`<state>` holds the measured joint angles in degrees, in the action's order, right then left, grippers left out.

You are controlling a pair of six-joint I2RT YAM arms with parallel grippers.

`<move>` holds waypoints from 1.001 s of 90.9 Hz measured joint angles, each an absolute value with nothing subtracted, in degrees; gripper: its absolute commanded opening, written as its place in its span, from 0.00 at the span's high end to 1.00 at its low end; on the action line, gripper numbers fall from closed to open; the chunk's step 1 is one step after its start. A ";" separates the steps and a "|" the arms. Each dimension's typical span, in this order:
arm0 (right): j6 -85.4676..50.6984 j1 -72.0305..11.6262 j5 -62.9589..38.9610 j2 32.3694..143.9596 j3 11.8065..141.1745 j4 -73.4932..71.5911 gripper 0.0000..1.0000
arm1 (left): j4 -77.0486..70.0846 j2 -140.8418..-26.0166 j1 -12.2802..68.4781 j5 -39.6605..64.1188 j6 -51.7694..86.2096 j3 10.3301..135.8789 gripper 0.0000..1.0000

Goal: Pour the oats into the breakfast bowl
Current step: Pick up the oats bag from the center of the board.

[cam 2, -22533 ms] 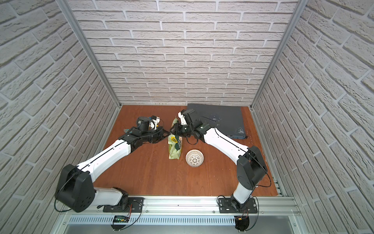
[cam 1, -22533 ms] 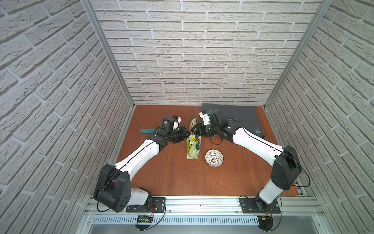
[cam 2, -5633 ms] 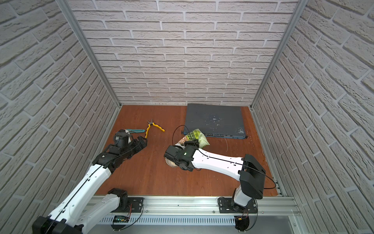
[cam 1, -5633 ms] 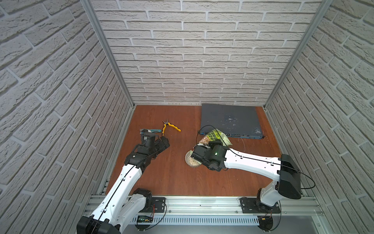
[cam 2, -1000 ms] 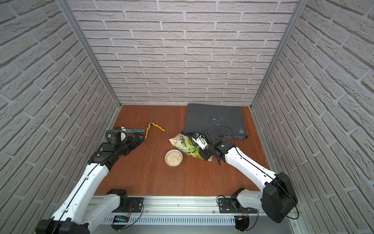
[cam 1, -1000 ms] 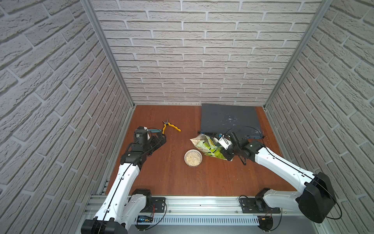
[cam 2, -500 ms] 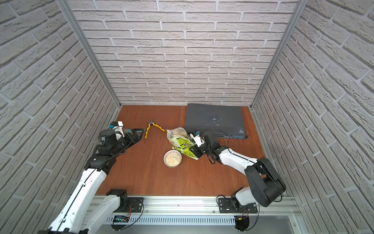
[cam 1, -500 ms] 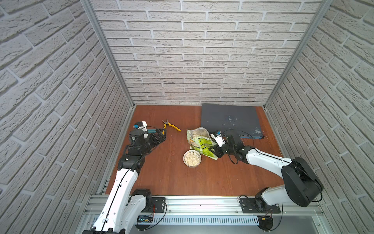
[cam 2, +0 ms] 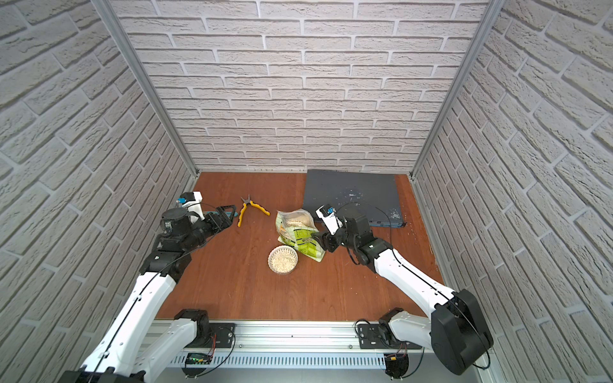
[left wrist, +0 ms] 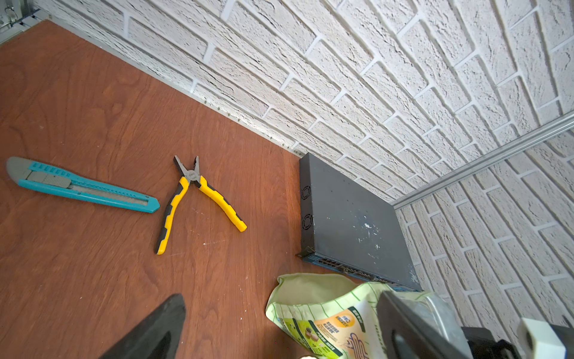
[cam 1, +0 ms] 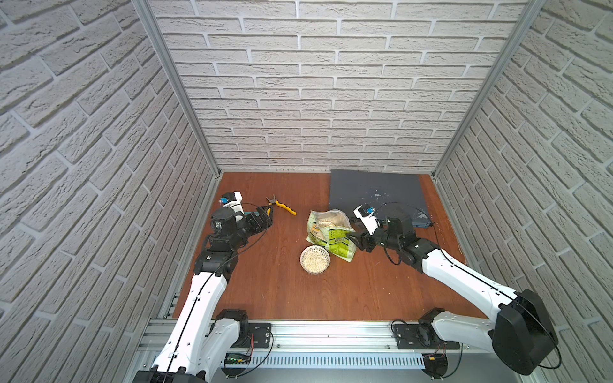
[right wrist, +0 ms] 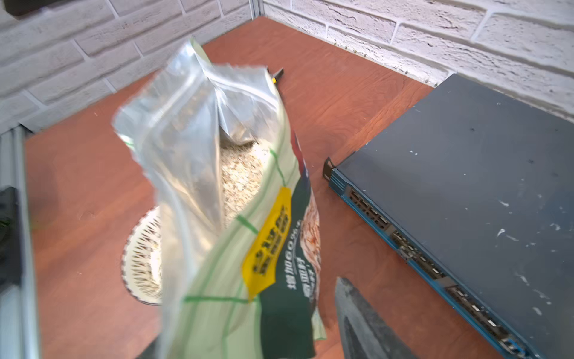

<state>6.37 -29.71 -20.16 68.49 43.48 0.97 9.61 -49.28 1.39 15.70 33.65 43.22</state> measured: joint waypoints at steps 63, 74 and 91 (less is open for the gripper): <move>24.40 -21.47 -17.08 61.65 62.52 38.20 0.96 | -2.96 -59.16 22.22 38.24 -10.22 47.94 0.02; 29.04 -21.34 -17.34 60.66 65.17 45.04 0.96 | -2.81 -61.49 25.61 39.77 -16.19 47.94 0.02; 34.41 -21.34 -20.29 59.55 66.52 52.18 0.96 | -2.79 -65.23 28.62 40.10 -20.69 47.99 0.02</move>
<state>34.41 -21.34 -20.29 59.55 66.52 52.18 -2.79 -65.23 28.62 40.10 -20.69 47.99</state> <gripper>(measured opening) 0.068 0.981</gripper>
